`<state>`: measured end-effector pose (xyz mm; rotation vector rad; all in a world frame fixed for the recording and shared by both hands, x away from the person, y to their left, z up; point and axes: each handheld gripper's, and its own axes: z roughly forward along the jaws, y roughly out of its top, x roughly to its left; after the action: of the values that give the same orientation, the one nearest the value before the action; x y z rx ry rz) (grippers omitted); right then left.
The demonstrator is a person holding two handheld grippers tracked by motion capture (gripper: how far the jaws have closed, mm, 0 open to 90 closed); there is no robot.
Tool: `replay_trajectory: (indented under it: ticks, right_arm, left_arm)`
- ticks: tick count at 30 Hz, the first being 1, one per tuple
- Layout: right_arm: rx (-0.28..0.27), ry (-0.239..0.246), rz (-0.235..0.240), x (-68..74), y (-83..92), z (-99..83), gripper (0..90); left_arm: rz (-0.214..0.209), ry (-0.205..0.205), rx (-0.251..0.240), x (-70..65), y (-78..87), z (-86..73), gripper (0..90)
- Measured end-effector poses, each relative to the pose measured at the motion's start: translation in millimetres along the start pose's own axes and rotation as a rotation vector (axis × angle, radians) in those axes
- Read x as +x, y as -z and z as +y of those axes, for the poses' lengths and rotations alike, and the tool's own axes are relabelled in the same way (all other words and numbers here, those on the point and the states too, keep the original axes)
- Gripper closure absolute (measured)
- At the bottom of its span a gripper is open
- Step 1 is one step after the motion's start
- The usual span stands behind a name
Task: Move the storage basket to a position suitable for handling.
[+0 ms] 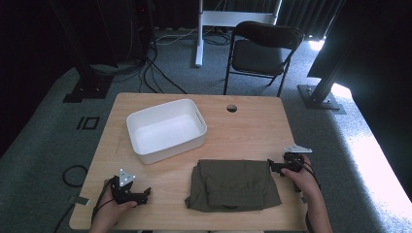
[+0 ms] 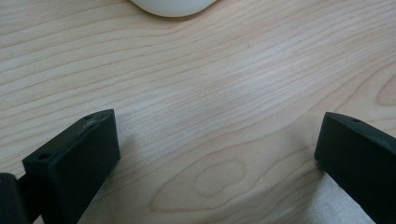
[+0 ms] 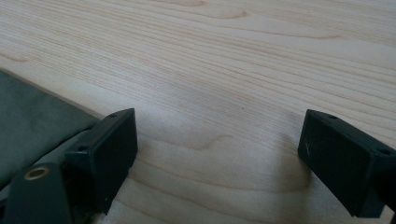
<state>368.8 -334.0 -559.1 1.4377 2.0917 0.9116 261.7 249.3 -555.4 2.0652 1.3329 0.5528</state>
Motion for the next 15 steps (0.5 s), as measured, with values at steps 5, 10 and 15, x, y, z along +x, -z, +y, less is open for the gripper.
replay_trajectory:
  ticks: [5, 10, 15]
  right_arm:
    - [-0.001, 0.008, 0.007, -4.1, -2.9, 2.9, 11.5]
    - [0.008, -0.003, -0.004, -5.9, -6.7, 7.9, 11.6]
    - [0.008, -0.014, -0.006, -6.8, -10.0, 11.8, 11.6]
  left_arm:
    - [0.007, 0.008, -0.002, 3.3, 0.5, -0.6, 0.9]
    - [0.007, 0.017, 0.006, 7.8, 2.1, -0.6, 0.9]
    - [0.005, 0.033, 0.0, 11.1, 3.6, 0.9, 0.9]
